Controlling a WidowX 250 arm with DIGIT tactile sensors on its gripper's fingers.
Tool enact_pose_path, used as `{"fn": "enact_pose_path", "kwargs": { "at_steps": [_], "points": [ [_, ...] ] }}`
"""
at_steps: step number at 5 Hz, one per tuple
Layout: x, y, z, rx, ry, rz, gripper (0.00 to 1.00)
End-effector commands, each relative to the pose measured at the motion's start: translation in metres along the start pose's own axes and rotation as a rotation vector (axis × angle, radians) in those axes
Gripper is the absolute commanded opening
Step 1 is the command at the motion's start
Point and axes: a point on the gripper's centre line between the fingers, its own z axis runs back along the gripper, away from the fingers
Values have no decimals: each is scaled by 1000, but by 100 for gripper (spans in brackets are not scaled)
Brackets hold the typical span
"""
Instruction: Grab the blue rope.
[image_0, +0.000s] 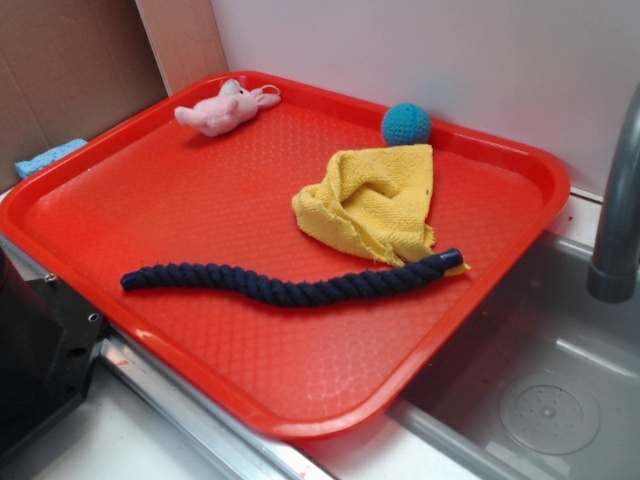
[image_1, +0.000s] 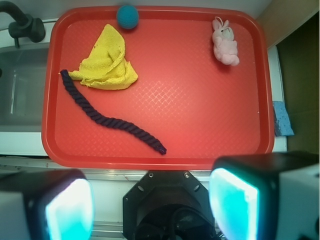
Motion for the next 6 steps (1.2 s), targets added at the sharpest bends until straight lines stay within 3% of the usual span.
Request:
{"fn": "enact_pose_path", "kwargs": {
  "at_steps": [1,4,6],
  "points": [
    [0,0,0,0,0,0,100],
    [31,-16,-54,-59,-47,-415,100],
    [40,-33,-112,-91,-15,-599,100]
  ]
}}
